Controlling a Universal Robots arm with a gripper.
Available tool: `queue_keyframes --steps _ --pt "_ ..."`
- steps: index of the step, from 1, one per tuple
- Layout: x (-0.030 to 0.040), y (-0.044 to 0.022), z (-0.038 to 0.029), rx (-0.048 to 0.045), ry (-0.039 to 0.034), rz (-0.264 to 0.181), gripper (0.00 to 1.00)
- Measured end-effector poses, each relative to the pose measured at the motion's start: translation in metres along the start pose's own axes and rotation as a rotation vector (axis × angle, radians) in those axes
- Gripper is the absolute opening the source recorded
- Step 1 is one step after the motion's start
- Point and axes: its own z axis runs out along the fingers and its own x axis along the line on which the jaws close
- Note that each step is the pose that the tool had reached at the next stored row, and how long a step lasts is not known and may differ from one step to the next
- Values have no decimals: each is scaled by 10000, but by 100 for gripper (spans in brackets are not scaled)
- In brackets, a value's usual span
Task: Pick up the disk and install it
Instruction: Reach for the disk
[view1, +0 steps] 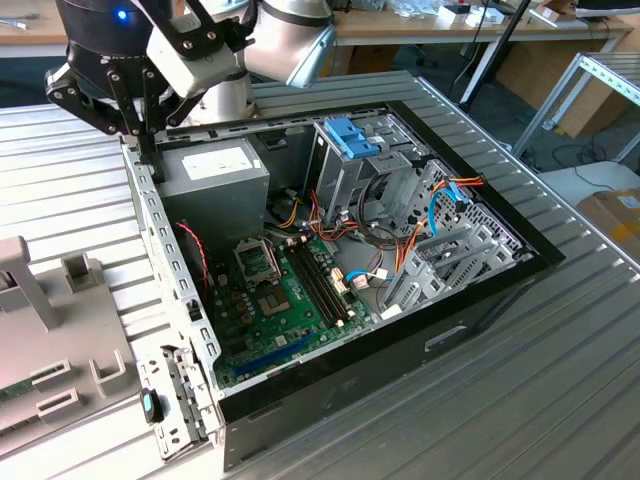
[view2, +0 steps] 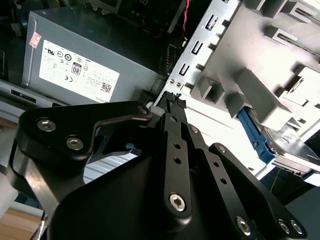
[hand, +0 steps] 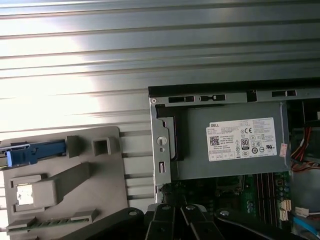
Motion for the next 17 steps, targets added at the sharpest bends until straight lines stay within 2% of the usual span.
queue_keyframes --steps 6,7,10,12,15,16,17 --pt "171 -13 -4 0 0 -1 11" --pt "240 -18 -5 0 -1 0 11" --pt "365 -28 -9 1 0 -1 11" --pt "480 -36 -11 0 -1 0 11" --pt "580 -44 -14 1 1 -1 11" --pt "652 -49 -15 0 -1 1 11" --pt "668 -50 -16 0 0 0 11"
